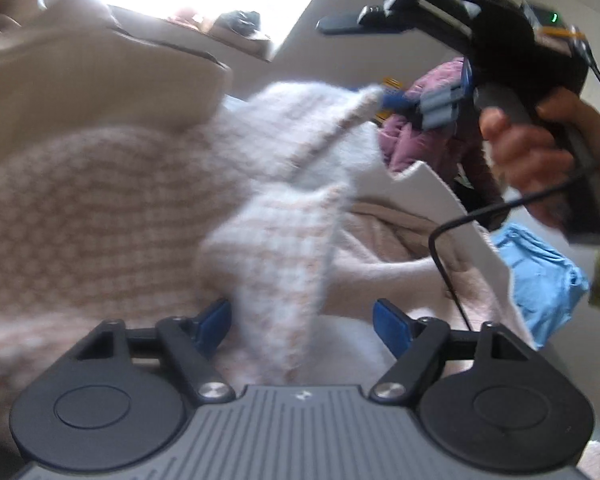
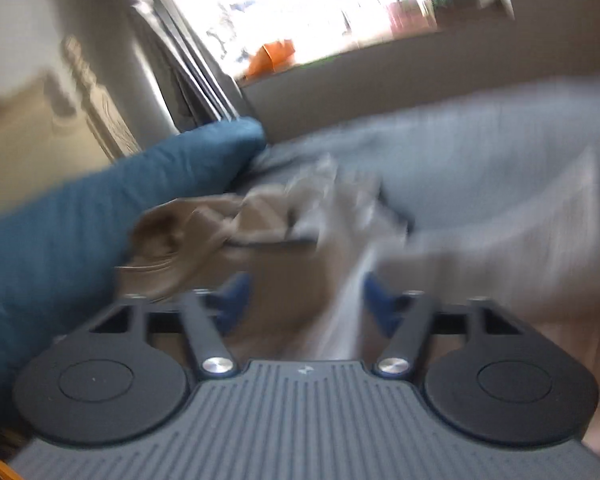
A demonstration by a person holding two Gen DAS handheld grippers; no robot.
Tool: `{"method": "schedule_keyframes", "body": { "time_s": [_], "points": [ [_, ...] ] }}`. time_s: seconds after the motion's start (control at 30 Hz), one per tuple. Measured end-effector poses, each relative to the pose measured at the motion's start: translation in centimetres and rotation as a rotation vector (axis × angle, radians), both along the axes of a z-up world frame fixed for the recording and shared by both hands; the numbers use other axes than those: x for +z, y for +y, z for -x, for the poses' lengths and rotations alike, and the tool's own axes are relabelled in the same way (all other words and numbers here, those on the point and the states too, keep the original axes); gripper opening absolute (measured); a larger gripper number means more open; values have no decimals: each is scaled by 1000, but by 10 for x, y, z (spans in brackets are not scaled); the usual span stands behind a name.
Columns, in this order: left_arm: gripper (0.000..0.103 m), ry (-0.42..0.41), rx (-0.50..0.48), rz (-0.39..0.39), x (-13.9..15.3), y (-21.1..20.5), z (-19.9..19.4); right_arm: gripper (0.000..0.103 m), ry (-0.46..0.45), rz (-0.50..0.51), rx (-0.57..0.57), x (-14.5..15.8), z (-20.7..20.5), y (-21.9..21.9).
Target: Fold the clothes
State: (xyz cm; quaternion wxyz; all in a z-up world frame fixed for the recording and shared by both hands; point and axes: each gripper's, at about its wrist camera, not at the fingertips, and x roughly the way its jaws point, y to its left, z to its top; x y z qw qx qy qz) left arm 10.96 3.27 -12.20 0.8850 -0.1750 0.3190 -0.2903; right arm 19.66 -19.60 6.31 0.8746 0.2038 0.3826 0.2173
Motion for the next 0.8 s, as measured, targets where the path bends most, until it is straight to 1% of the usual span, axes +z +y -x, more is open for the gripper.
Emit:
{"method": "schedule_keyframes", "body": {
  "time_s": [0.03,0.1,0.17,0.23,0.27,0.3,0.33,0.37,0.4,0.43,0.5,0.53,0.6,0.63,0.67,0.7,0.73,0.77,0.8],
  "points": [
    [78,-6,-6,1,0,-3,0,73,82,-27,-13,-12,0,-4],
    [79,-17,-19,2,-1,-7,2,75,220,-43,-28,-40,-3,-4],
    [80,-22,-31,11,-2,-7,4,75,288,-51,-31,-64,-7,3],
    [80,-31,-46,14,-3,-5,7,75,300,-47,7,-84,-16,16],
    [81,-33,-53,25,-3,-3,8,61,293,-27,18,-93,-21,25],
    [81,-33,-60,39,-3,0,9,46,284,20,30,-99,-26,33],
    [81,-34,-67,52,-3,3,10,6,273,83,44,-103,-31,42],
    [81,-28,-65,71,-3,8,11,8,241,149,46,-100,-33,50],
    [81,-19,-61,92,-3,13,11,8,197,216,43,-93,-35,58],
    [80,-8,-47,109,-3,18,11,8,117,290,62,-81,-34,68],
    [80,3,-31,132,-4,28,10,8,-127,454,145,-49,-21,94],
    [80,7,-23,142,-5,32,10,8,-217,520,195,-42,-16,105],
    [80,30,-13,135,-8,35,7,8,-358,630,300,-35,-9,123],
    [80,46,-8,122,-11,35,5,9,-401,674,341,-41,-8,128],
    [80,62,-5,101,-14,33,5,10,-430,712,376,-52,-10,131],
    [80,79,-3,78,-16,32,4,11,-430,730,390,-64,-16,132],
    [80,93,1,59,-19,30,4,22,-381,702,364,-79,-26,128],
    [79,96,1,46,-22,29,5,40,-312,655,323,-93,-39,122],
    [79,90,0,36,-22,28,7,50,-244,608,281,-108,-51,117]
  ]
}}
